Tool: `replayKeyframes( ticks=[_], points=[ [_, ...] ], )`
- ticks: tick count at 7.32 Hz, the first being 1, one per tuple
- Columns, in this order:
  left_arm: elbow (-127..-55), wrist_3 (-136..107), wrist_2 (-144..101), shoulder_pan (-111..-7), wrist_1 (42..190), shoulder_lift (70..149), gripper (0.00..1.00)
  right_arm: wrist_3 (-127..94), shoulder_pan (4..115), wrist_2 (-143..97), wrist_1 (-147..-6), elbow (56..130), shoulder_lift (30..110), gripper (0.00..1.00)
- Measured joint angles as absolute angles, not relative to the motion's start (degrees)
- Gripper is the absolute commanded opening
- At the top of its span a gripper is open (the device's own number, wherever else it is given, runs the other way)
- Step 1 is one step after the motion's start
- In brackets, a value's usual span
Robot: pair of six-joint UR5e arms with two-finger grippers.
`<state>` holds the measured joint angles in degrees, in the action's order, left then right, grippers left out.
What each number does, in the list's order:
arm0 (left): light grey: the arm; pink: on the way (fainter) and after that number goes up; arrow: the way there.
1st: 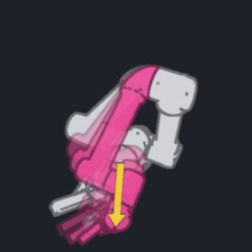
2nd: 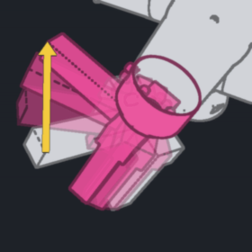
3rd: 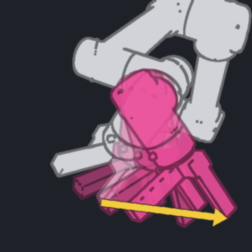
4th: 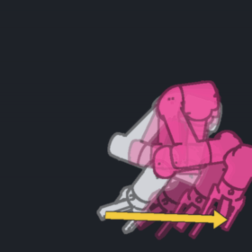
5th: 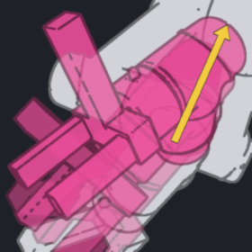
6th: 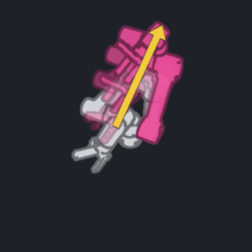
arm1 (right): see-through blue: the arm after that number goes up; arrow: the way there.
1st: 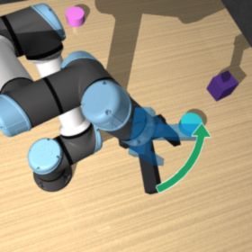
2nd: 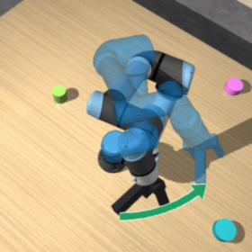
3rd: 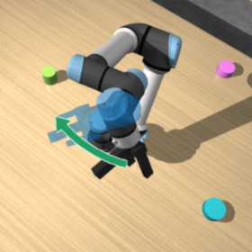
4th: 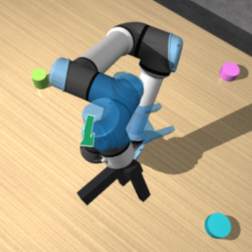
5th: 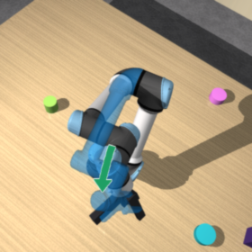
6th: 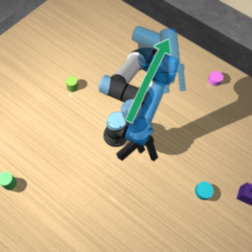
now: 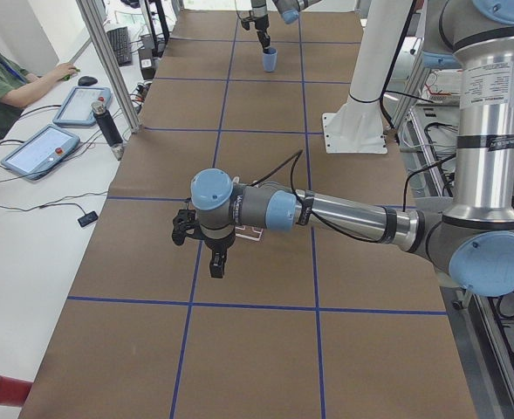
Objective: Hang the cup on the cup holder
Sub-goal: 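Grip the cup rim with the right gripper and lift it toward the table center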
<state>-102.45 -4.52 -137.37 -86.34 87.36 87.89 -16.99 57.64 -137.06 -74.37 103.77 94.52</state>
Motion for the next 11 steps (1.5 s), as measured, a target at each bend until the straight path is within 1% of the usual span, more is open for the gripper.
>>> replayKeyframes(
  ticks=[3, 5, 7, 9, 11],
  points=[
    [-102.7, -4.7, -137.4, -86.3, 87.4, 88.4, 0.98, -17.2, 57.6, -138.9, -73.8, 105.8, 94.3, 0.00],
    [-103.0, -5.3, -137.4, -86.3, 87.3, 91.0, 0.98, -19.7, 57.5, -142.8, -71.4, 107.3, 92.0, 0.00],
    [-103.2, -13.5, -137.5, -84.2, 90.8, 93.2, 0.98, -34.3, 57.1, -143.9, -60.6, 106.0, 87.1, 0.00],
    [-102.7, -33.2, -137.3, -78.0, 105.2, 93.5, 0.98, -53.1, 55.3, -142.3, -47.0, 103.6, 81.1, 0.00],
    [-102.1, -53.2, -137.0, -71.4, 121.1, 95.3, 0.98, -67.5, 50.7, -135.1, -35.4, 103.0, 77.5, 0.00]
  ],
)
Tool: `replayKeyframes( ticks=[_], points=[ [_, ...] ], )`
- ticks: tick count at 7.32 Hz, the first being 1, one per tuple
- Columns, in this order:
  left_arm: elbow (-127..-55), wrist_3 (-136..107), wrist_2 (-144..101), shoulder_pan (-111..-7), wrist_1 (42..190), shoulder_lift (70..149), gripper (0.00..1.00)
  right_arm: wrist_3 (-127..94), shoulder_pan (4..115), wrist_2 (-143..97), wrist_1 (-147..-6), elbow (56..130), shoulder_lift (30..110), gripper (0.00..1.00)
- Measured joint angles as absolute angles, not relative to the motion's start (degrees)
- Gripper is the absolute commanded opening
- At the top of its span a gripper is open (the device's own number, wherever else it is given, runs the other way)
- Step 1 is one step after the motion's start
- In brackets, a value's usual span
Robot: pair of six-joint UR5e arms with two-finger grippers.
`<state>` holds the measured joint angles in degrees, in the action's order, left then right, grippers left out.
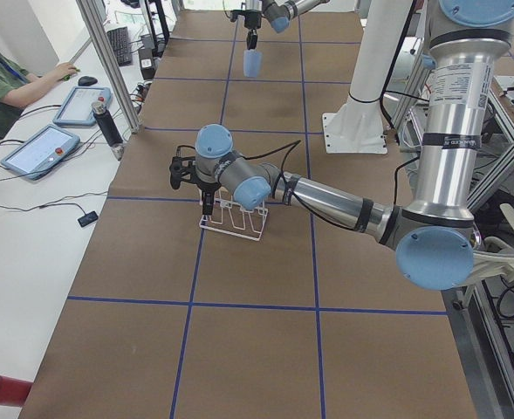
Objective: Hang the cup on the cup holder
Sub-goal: 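Grip the cup rim with the right gripper and lift it toward the table center, then hold the cup sideways with the right gripper while the left gripper reaches toward its base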
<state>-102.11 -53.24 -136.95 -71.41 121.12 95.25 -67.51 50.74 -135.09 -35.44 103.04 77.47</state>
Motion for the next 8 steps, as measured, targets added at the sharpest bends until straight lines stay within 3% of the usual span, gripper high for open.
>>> replayKeyframes(
  ticks=[5, 8],
  points=[
    [-102.4, -93.1, -135.2, -62.3, 147.1, 109.4, 0.98, -90.7, 33.4, -108.6, -2.5, 102.8, 76.3, 0.00],
    [-103.0, -117.2, -119.3, -54.0, 165.4, 112.4, 0.98, -92.4, 26.3, -96.3, 8.3, 102.9, 75.0, 0.00]
  ],
)
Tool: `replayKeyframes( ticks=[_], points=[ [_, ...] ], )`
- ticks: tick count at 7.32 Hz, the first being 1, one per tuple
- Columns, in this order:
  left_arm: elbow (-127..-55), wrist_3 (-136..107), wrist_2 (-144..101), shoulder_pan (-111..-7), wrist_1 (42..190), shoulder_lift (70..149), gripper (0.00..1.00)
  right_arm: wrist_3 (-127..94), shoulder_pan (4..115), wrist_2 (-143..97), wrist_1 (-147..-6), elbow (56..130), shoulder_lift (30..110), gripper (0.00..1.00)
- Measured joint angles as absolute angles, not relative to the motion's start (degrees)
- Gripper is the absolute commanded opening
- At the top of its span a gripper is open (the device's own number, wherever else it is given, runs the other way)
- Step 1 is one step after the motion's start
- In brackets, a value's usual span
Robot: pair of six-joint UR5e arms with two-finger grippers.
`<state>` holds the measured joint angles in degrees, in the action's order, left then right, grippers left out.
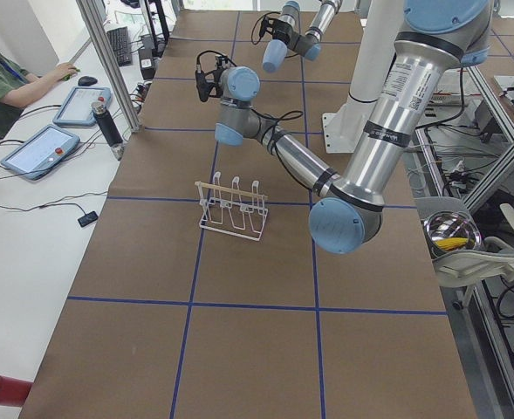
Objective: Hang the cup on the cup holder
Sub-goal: 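Hold the cup sideways with the right gripper while the left gripper reaches toward its base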
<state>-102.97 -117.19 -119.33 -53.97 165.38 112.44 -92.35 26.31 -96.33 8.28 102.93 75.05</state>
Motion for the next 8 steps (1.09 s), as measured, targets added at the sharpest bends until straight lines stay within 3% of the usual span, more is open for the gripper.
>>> replayKeyframes(
  ticks=[8],
  points=[
    [-105.2, -128.1, -109.0, -36.9, 171.5, 117.1, 0.98, -95.2, 25.2, -93.9, 12.9, 103.5, 73.8, 0.00]
  ],
)
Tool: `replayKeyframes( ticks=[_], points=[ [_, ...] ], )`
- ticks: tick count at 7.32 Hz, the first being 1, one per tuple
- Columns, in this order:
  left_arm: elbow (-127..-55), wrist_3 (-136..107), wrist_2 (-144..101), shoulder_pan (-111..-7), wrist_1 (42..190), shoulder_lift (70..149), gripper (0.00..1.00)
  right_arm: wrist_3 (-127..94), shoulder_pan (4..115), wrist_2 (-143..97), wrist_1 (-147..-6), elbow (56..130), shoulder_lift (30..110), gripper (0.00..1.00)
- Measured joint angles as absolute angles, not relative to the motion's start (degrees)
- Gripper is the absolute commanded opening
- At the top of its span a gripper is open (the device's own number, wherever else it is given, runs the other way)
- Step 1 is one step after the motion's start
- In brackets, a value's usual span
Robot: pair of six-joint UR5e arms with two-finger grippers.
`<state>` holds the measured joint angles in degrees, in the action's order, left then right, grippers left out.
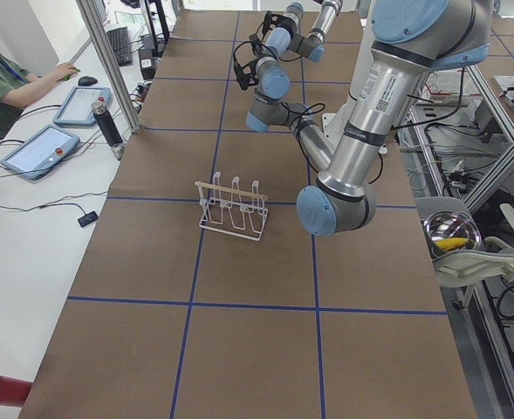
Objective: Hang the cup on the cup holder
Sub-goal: 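Hold the cup sideways with the right gripper while the left gripper reaches toward its base, then close the left gripper on the cup's closed end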
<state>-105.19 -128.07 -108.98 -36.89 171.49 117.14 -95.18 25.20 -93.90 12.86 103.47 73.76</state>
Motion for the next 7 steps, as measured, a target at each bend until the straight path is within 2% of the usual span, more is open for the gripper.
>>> replayKeyframes(
  ticks=[7],
  points=[
    [-106.2, -128.2, -111.7, -34.0, 171.8, 117.5, 0.97, -95.3, 25.1, -95.5, 13.2, 103.4, 73.7, 0.00]
  ],
)
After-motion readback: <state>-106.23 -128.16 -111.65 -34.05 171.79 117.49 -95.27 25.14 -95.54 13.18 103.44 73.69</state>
